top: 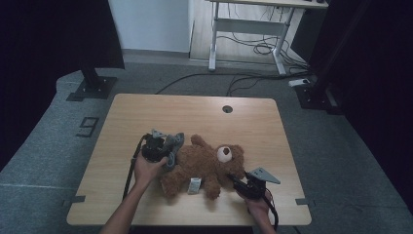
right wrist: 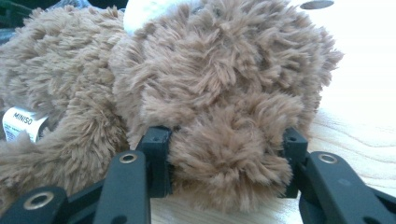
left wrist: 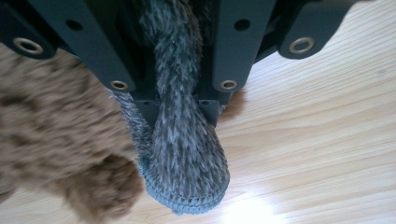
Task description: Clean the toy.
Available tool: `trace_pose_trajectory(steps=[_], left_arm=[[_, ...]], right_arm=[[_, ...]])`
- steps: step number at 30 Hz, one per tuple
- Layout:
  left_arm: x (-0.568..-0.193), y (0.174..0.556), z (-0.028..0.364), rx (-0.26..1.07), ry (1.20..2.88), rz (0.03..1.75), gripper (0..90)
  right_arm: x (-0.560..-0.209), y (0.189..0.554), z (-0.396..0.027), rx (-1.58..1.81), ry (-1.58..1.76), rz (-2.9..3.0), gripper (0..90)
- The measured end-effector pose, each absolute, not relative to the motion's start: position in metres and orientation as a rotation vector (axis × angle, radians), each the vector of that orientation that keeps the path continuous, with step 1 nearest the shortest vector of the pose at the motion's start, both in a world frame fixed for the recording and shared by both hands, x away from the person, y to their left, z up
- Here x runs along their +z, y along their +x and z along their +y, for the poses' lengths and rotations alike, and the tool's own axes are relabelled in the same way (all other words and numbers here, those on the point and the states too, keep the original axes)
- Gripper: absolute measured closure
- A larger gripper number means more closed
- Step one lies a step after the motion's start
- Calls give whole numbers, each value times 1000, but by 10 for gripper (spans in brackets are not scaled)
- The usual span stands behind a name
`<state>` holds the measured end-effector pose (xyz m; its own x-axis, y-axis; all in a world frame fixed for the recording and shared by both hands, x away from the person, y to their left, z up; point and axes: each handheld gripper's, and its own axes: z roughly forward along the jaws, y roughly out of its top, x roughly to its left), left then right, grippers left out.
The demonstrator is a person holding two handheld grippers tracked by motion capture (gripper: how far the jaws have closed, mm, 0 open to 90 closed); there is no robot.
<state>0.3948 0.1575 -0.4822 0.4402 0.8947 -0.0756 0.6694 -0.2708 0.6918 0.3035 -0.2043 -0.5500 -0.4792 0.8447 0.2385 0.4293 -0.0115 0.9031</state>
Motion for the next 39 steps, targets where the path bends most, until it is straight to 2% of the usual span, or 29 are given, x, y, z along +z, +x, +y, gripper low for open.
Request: trace_pose_trajectory(steps=[4,8,13,18,21,25,29,39], left_arm=[[-477,391,170,424,2016,1312,773],[-457,384,161,440,1989,1226,774],[-426,374,118,440,1997,1062,775],[-410,363,58,408,2030,915,775],[-414,363,28,371,2056,884,774],[-441,367,3,359,2157,893,774],[-461,372,13,343,2134,937,776],[-448,377,60,422,2071,1029,775]], right_arm=[[-550,303,-205,1500,1327,1896,519],[-550,304,-206,1503,1331,1898,520],[-550,303,-206,1501,1331,1895,520],[-550,304,-207,1504,1330,1899,519],[-550,304,-207,1505,1327,1901,519],[-550,304,-207,1505,1328,1902,519],[-551,305,-209,1525,1346,1911,520],[-550,304,-207,1512,1330,1911,521]])
